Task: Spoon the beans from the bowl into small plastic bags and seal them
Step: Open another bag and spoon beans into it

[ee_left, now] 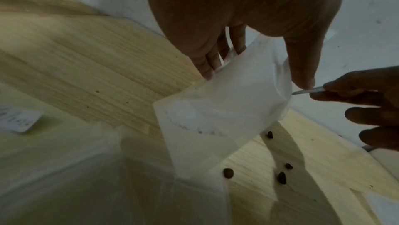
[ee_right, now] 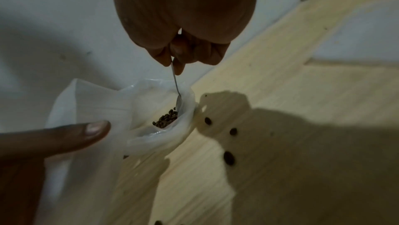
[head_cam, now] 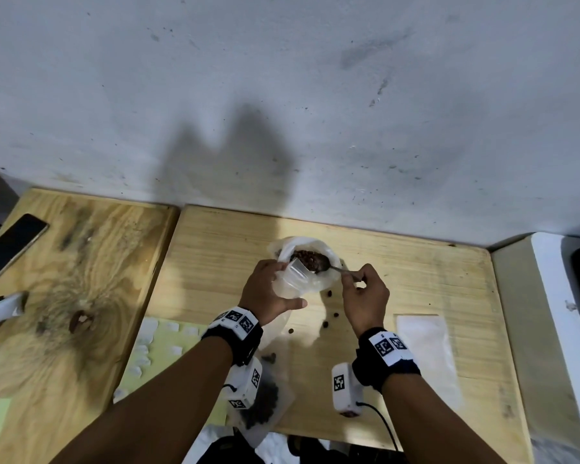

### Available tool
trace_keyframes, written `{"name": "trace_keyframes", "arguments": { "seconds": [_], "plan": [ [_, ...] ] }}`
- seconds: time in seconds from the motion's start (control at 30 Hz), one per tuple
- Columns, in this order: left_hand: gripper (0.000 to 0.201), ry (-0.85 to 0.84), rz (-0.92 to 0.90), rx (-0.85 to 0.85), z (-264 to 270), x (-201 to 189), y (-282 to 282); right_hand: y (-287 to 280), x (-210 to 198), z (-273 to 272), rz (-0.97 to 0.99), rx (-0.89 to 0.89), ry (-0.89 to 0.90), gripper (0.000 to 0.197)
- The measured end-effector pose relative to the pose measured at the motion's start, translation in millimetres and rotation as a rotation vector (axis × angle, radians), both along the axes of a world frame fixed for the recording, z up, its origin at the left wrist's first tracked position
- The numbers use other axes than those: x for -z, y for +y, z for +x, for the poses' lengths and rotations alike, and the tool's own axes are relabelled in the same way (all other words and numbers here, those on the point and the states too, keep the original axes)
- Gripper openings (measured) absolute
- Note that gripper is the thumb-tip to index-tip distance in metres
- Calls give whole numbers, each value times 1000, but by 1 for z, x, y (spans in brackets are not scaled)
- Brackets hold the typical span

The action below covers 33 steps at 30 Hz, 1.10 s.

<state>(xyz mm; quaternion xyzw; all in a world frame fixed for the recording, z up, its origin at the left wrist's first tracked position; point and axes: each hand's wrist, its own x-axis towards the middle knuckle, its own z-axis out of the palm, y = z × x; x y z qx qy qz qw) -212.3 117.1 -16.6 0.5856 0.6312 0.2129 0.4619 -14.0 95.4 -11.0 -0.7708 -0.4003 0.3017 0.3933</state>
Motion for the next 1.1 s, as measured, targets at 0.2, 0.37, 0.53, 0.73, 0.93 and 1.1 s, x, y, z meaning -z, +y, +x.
{"name": "trace_keyframes", "arguments": {
  "seconds": [0.2,0.37,0.53,0.73,0.93,1.1],
  "plan": [
    [86,-52,-88,-62,1,1,6,-6,18,-11,-12,175,224,32],
    [88,-109,-191,-132,-1,6,10,-1,29,-19,-99,225,340,40],
    [70,-112,-240,-149,-5,7,13,5,30,-18,-157,233,442,37],
    [63,-87,-238,-160,-10,10,21,7,24,4,-121,262,518,42],
    [65,-86,-252,-144,-13,10,25,9,1,21,-28,223,570,31],
    [74,-77,-261,-127,-12,9,26,13,-25,27,61,124,582,30]
  ]
}}
